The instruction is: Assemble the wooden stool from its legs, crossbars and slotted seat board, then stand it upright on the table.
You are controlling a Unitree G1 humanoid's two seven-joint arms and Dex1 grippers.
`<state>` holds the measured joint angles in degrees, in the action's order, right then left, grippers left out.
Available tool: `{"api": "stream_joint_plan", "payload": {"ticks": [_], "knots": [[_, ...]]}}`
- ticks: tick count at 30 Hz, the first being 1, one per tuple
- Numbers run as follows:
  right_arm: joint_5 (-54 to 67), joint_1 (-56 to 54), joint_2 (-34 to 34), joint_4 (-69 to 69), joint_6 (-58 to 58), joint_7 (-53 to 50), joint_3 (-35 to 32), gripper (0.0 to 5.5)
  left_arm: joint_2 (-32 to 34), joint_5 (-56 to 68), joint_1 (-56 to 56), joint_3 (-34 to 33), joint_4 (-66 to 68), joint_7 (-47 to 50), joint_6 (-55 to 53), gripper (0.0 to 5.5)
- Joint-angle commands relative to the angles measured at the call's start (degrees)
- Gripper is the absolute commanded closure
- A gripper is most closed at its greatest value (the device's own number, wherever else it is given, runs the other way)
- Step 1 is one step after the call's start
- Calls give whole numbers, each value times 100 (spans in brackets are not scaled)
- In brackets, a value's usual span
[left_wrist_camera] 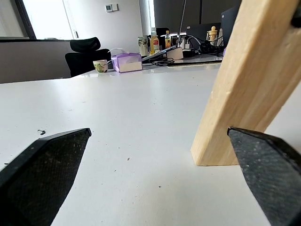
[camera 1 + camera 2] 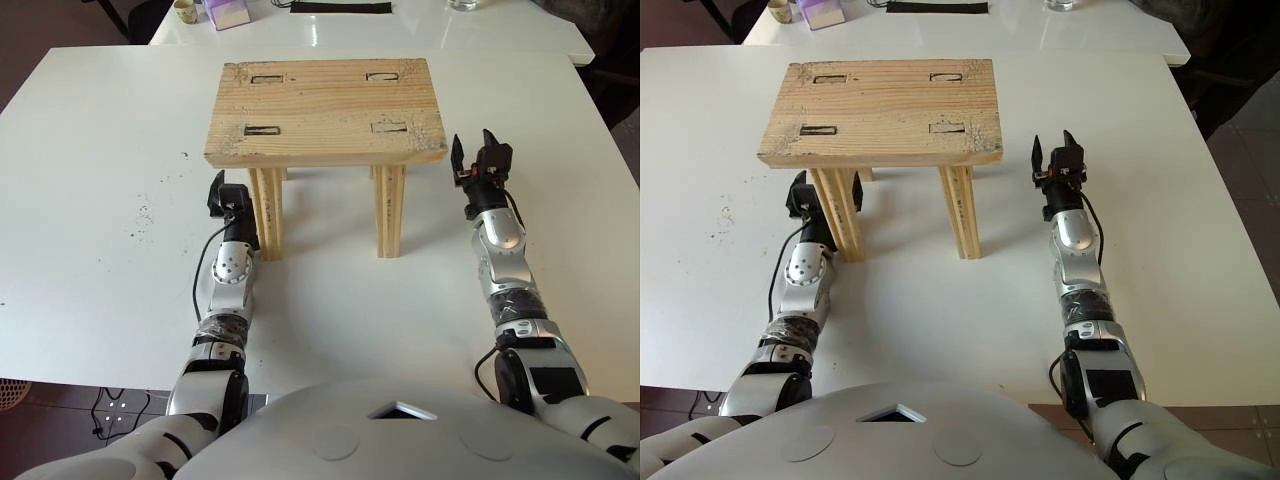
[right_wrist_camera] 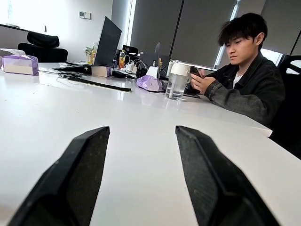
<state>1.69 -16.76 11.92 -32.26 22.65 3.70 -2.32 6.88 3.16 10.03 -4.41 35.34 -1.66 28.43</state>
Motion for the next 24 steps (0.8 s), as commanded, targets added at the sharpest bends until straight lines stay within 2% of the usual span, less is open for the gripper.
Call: {"api": "stream_joint_plan", "payload": {"ticks": [1, 11, 24], "knots": [[-58, -62, -73, -232, 76, 21, -30, 289, -31, -169, 257, 19, 155, 76, 0, 13], [-185, -61, -345, -469, 257, 94, 152, 289, 161, -276, 768, -37, 904, -61, 266, 13], [-531, -40, -627, -1082, 499, -978, -41, 289, 717, -238, 1465, -357, 2092, -150, 360, 13]]}}
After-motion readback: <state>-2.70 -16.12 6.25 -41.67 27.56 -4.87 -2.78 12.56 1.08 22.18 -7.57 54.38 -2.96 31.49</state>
